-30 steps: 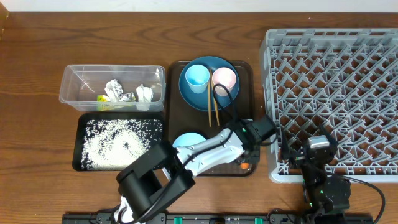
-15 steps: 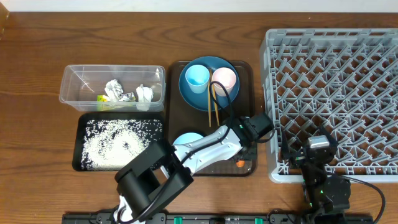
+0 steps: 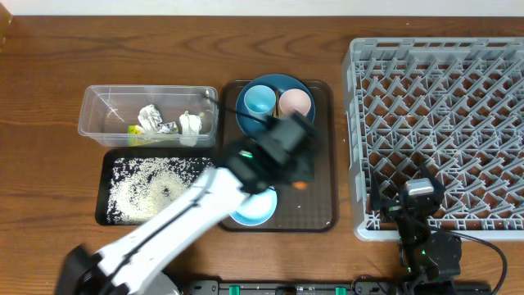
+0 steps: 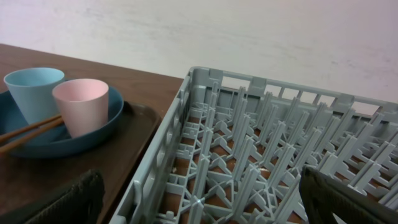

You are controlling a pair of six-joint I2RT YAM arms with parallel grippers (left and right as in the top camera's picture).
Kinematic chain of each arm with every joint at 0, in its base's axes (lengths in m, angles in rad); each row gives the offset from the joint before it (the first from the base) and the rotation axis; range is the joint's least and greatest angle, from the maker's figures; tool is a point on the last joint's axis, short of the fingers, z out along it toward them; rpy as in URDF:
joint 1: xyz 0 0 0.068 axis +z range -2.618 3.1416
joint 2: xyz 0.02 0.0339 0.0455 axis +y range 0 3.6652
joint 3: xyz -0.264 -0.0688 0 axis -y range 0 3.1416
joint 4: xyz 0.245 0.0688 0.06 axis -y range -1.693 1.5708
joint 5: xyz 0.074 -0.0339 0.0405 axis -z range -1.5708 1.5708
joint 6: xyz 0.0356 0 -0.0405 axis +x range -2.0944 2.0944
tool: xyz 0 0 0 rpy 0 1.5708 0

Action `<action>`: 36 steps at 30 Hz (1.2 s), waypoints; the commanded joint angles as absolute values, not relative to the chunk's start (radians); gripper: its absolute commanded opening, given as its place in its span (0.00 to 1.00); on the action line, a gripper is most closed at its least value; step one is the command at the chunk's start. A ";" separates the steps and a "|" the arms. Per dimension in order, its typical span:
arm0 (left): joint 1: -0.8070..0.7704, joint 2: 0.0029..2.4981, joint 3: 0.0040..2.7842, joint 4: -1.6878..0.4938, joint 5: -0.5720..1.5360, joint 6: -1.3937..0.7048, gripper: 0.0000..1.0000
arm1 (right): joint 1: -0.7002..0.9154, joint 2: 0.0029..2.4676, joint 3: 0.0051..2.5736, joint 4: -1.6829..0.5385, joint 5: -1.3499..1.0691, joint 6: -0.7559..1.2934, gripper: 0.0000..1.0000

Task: Sort waste into correct bins and load items into the dishwasher rack
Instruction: 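Carry the carrot left and drop it onto the black tray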

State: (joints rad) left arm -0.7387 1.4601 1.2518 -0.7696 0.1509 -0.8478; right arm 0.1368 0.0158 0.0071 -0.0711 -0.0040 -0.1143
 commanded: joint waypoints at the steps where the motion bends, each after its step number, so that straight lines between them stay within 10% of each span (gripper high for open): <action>1: -0.605 1.391 1.254 -0.833 0.121 -0.812 0.12 | 0.144 0.015 0.006 -0.075 -0.004 -0.121 0.99; 18: 0.060 1.346 1.183 -1.027 0.067 -0.796 0.07 | 0.144 0.015 0.006 -0.075 -0.004 -0.121 0.99; 36: 0.200 1.346 0.973 -0.913 0.071 -0.781 0.07 | 0.144 0.015 0.006 -0.075 -0.004 -0.121 0.99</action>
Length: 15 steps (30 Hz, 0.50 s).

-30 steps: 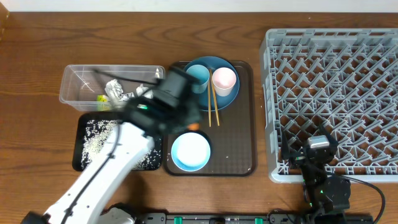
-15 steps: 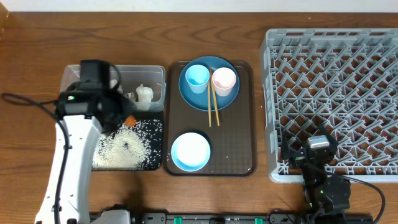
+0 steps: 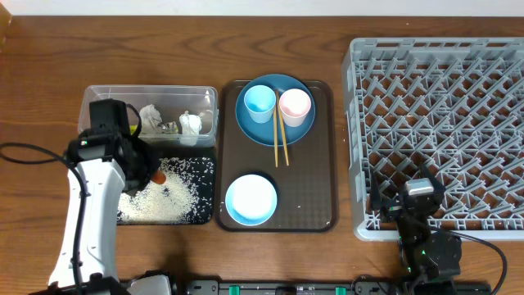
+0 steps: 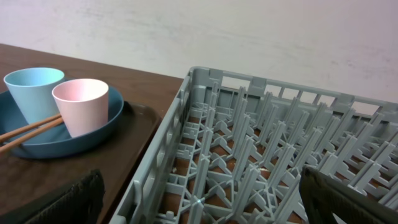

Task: Sort waste into correct bins and load items into the dishwasher rack
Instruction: 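Carry the carrot left and drop it onto the black tray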

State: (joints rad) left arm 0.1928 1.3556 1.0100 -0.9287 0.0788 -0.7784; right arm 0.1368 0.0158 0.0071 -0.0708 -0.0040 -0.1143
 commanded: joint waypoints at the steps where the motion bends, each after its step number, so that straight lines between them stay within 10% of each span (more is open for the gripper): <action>1: 0.200 1.346 0.957 -0.903 0.071 -0.786 0.08 | 0.144 0.015 0.006 -0.075 -0.004 -0.121 0.99; 15: 0.200 1.347 0.879 -0.836 0.070 -0.817 0.13 | 0.144 0.015 0.006 -0.075 -0.004 -0.121 0.99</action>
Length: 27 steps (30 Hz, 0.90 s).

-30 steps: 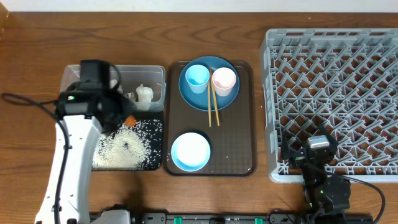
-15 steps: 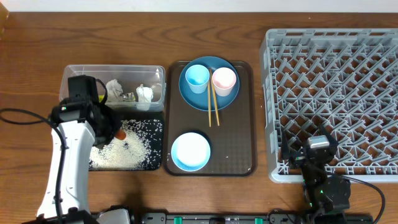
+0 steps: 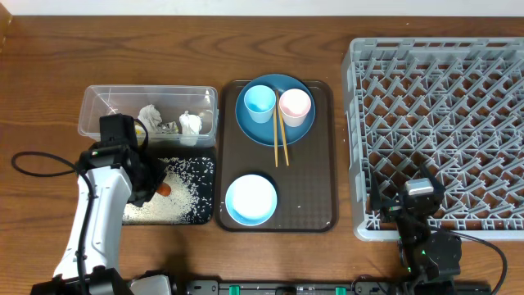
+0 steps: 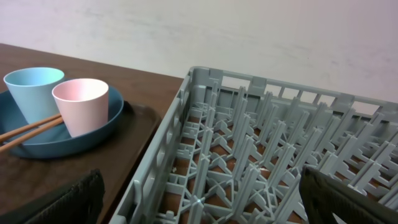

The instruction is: Sort waste into correct bins and load items into the dishwasher rack

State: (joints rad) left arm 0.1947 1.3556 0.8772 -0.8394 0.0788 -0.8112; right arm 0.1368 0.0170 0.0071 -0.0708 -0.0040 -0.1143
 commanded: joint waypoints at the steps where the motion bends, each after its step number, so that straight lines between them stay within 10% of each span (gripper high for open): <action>1: 0.200 1.347 0.879 -0.833 0.068 -0.817 0.13 | 0.144 0.015 0.006 -0.075 -0.004 -0.121 0.99; 13: 0.200 1.343 0.883 -0.816 0.068 -0.804 0.43 | 0.144 0.015 0.006 -0.075 -0.004 -0.121 0.99; 27: 0.200 1.145 0.983 -0.818 0.251 -0.707 0.54 | 0.144 0.015 0.006 -0.075 -0.004 -0.121 0.99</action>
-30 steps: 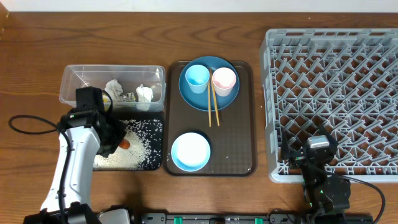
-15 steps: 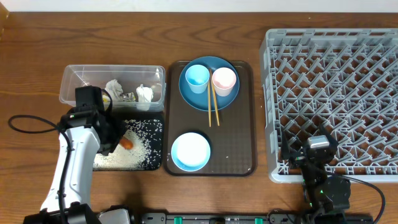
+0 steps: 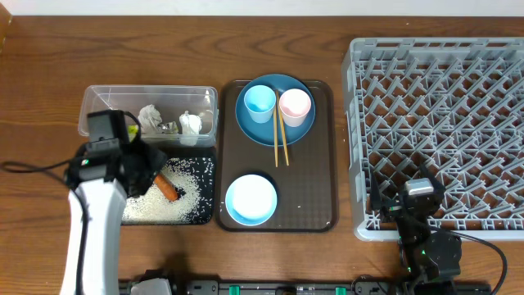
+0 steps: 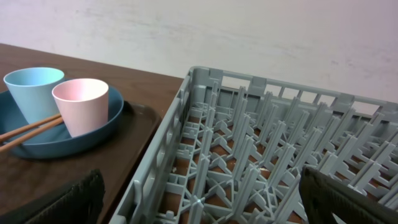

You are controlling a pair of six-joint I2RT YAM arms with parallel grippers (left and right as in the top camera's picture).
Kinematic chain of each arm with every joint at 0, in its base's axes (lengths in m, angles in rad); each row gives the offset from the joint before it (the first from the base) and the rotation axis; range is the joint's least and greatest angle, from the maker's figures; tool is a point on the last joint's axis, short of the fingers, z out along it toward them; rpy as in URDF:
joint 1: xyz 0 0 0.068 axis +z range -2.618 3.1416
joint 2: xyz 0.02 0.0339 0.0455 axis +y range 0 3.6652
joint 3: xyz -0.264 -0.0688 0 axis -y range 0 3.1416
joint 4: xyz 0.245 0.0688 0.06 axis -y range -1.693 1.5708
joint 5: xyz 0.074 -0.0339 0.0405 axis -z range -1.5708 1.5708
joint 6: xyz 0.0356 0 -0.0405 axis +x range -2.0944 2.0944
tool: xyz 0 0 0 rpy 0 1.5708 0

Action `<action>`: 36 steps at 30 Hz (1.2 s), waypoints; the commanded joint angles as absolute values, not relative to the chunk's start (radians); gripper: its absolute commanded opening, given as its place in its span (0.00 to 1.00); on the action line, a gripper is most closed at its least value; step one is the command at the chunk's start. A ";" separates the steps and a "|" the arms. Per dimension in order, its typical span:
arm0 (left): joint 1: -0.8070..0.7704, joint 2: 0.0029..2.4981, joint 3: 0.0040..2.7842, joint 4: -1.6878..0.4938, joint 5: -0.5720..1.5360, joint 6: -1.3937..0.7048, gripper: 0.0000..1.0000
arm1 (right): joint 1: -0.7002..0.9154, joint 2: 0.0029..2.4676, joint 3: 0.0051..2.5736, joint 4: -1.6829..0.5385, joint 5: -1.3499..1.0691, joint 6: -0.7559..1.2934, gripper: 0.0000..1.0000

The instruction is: Sort waste into correct bins and load items into the dishwasher rack

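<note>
An orange-brown food scrap (image 3: 168, 188) lies on the rice in the black tray (image 3: 111, 161). My left gripper (image 3: 147, 168) hovers just up-left of it, jaws apparently open and off the scrap. On the brown serving tray (image 3: 319, 188) a blue plate (image 3: 274, 123) carries a blue cup (image 3: 259, 102), a pink cup (image 3: 295, 105) and chopsticks (image 3: 280, 143); a white bowl (image 3: 250, 199) sits nearer. My right gripper (image 3: 417, 201) rests wide open and empty over the near left corner of the grey dishwasher rack (image 3: 434, 98). In the wrist view the right gripper (image 4: 202, 196) spans the rack (image 4: 249, 143).
A clear plastic bin (image 3: 98, 102) holding crumpled paper waste stands behind the black tray. The serving tray lies between the bins and the rack. Bare wooden table runs along the back edge and at the far left.
My left arm has drawn back up and to the left. The orange scrap, then under the gripper's tip, now lies in full view on the rice. The right arm is unchanged.
My left arm first reached across the serving tray with an orange bit at its tip near the white bowl. Then it was over the black rice tray with the scrap at its tip, then lower in the tray. Now the scrap lies on the rice. The right gripper never moved.
</note>
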State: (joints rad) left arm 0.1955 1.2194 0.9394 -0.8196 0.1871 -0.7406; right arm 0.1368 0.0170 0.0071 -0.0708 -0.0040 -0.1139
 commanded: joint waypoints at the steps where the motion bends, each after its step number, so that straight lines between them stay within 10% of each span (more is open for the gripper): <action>1: 0.200 1.113 0.983 -0.812 0.254 -0.707 0.55 | 0.143 0.015 0.006 -0.075 -0.004 -0.121 0.99; 7: 0.200 0.987 0.983 -0.794 0.251 -0.707 0.86 | 0.144 0.015 0.006 -0.075 -0.004 -0.121 0.99; 36: 0.200 0.986 0.982 -0.802 0.251 -0.707 0.97 | 0.144 0.016 0.006 -0.075 -0.004 -0.121 0.99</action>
State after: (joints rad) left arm 0.1955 0.9810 0.9649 -0.8028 0.2417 -0.7204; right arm 0.1368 0.0170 0.0071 -0.0708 -0.0040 -0.1143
